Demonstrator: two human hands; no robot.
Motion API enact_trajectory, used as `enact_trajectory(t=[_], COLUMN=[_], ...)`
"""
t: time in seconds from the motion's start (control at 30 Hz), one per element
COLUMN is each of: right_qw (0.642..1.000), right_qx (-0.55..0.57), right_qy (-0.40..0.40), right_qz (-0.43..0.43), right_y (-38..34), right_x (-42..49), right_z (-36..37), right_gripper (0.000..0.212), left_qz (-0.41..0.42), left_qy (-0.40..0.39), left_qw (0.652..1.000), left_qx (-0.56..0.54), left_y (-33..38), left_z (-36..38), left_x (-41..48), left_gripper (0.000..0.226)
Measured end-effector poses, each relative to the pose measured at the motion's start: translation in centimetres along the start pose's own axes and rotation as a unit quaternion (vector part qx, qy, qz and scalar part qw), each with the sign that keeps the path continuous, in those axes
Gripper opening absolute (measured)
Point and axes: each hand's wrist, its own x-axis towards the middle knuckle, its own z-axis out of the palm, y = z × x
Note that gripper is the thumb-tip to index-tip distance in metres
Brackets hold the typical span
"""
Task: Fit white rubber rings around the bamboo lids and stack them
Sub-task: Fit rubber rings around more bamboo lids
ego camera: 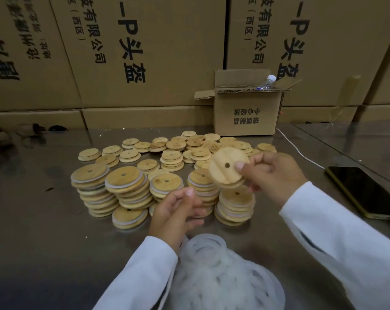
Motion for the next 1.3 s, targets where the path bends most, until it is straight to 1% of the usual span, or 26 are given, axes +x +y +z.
enact_trajectory(t=[0.07,0.1,0.2,0.27,0.37,0.47,0.57,0.63,0.7,0.77,0.87,0.93,0.97,1.03,1.13,1.3], right_qw=[1.0,0.999,0.998,0.998,0.998,0.998,0.994,0.981,0.967,0.961,0.947,0.94,0.939,0.939,0.942,0.949], right_qx=[0.0,-0.014,-0.03,-0.022,-0.001,0.002,-0.07,-0.159,-0.225,-0.247,-0.287,-0.306,-0.311,-0.314,-0.309,-0.294], right_qy=[-0.028,-0.039,-0.052,-0.057,-0.065,-0.067,-0.054,-0.057,-0.072,-0.09,-0.11,-0.113,-0.112,-0.111,-0.109,-0.106], right_qz=[-0.011,-0.008,-0.007,-0.006,-0.001,-0.022,-0.065,-0.092,-0.099,-0.089,-0.098,-0.1,-0.096,-0.087,-0.072,-0.039], right_y=[-0.2,-0.1,0.6,1.1,1.7,2.6,3.7,4.4,4.9,5.3,5.8,5.9,5.9,5.9,5.7,5.4], right_x=[-2.6,-3.5,-4.9,-5.1,-5.2,-5.5,-5.8,-5.8,-5.8,-5.6,-5.3,-5.3,-5.3,-5.3,-5.4,-5.6], right_z=[1.1,1.7,3.2,3.9,4.3,4.4,4.3,4.4,4.5,4.5,4.6,4.8,4.8,4.9,4.9,5.0], right_gripper=[0.02,0.021,0.021,0.021,0.021,0.017,0.009,0.01,0.009,0.004,0.01,0.013,0.013,0.01,0.007,0.02], left_qz=[0.002,0.008,0.035,0.043,0.022,0.012,0.004,0.003,-0.001,0.0,0.006,0.01,0.011,0.011,0.009,0.016], left_qy=[-0.023,-0.028,-0.009,0.004,-0.012,-0.014,-0.001,0.008,0.015,0.017,0.01,0.007,0.009,0.013,0.015,0.014], left_qw=[1.0,1.0,0.999,0.999,1.0,0.999,0.996,0.995,0.994,0.993,0.994,0.995,0.995,0.995,0.995,0.996], left_qx=[0.0,-0.005,-0.006,0.007,0.003,-0.036,-0.087,-0.102,-0.11,-0.113,-0.108,-0.102,-0.1,-0.098,-0.096,-0.081], left_y=[0.3,0.4,0.3,0.1,0.1,0.4,0.5,0.6,0.6,0.5,0.5,0.5,0.5,0.6,0.7,0.8], left_z=[-0.2,-0.3,-0.8,-1.1,-1.4,-1.6,-1.8,-1.9,-2.0,-2.0,-1.9,-1.9,-1.9,-1.9,-1.9,-1.9], left_x=[-0.2,-0.4,-0.6,-0.6,-0.4,-0.1,0.2,0.3,0.3,0.3,0.1,0.1,0.0,-0.1,-0.1,-0.2], left_gripper=[0.041,0.042,0.033,0.032,0.039,0.038,0.03,0.022,0.014,0.013,0.017,0.021,0.019,0.014,0.014,0.015])
